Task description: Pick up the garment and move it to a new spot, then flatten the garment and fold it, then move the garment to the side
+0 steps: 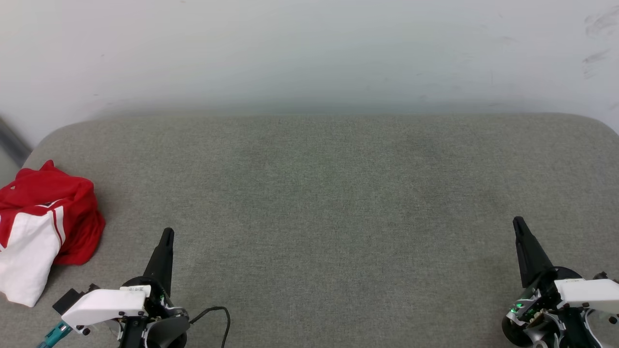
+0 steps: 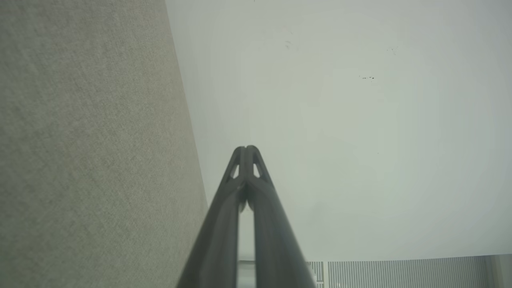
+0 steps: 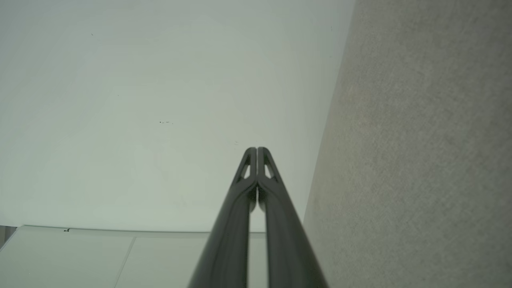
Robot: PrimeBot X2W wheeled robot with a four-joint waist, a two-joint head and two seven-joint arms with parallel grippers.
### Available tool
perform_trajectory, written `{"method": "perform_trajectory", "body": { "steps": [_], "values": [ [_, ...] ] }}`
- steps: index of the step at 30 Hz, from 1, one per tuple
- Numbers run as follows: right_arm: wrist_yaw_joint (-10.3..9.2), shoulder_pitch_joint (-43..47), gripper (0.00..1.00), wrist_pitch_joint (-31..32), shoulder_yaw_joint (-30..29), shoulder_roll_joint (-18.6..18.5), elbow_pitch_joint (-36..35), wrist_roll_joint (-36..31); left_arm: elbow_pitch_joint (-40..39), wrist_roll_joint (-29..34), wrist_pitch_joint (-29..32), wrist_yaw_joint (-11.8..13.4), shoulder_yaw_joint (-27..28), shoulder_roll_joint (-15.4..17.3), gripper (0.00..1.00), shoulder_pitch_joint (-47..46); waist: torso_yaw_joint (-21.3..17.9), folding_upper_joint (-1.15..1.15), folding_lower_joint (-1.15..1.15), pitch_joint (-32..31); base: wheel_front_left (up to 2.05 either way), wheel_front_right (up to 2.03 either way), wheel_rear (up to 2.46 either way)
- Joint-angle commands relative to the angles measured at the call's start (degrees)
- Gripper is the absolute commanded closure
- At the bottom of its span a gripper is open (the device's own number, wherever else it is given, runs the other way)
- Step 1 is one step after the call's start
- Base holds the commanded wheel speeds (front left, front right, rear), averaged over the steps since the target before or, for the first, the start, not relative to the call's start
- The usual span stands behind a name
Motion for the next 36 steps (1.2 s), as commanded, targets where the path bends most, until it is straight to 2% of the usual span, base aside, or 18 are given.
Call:
{"method": "perform_trajectory", "body": {
  "steps": [1,18,19,29,36],
  "values": [
    [0.00,-0.7,1.00,0.0,0.0,0.2,0.1,-0.3,0.0,0.0,0.1,-0.2,0.1,-0.1,1.00,-0.3,0.0,0.00,0.00,0.0,0.00,0.00,0.00],
    [0.00,0.4,1.00,0.0,0.1,0.0,0.4,0.0,0.5,0.0,-0.1,0.0,-0.2,0.0,1.00,0.2,0.0,0.00,0.00,0.0,0.00,0.00,0.00],
    [0.00,0.5,0.00,-0.2,0.1,0.0,0.4,0.0,0.6,0.0,-0.2,0.0,-0.3,0.0,0.00,0.3,0.0,0.00,0.00,0.0,0.00,0.00,0.00],
    [0.00,1.0,0.00,-3.1,1.7,0.0,-1.8,-1.0,-1.7,0.7,-3.2,0.0,-3.2,0.0,0.00,0.2,0.0,0.00,0.00,0.1,0.00,0.00,0.00],
    [0.00,1.2,0.00,-5.0,2.8,-0.4,-3.0,-4.0,-3.4,5.4,-5.1,0.0,-4.2,0.0,0.00,0.2,0.1,0.00,0.00,0.1,0.00,0.00,0.00]
  ]
}}
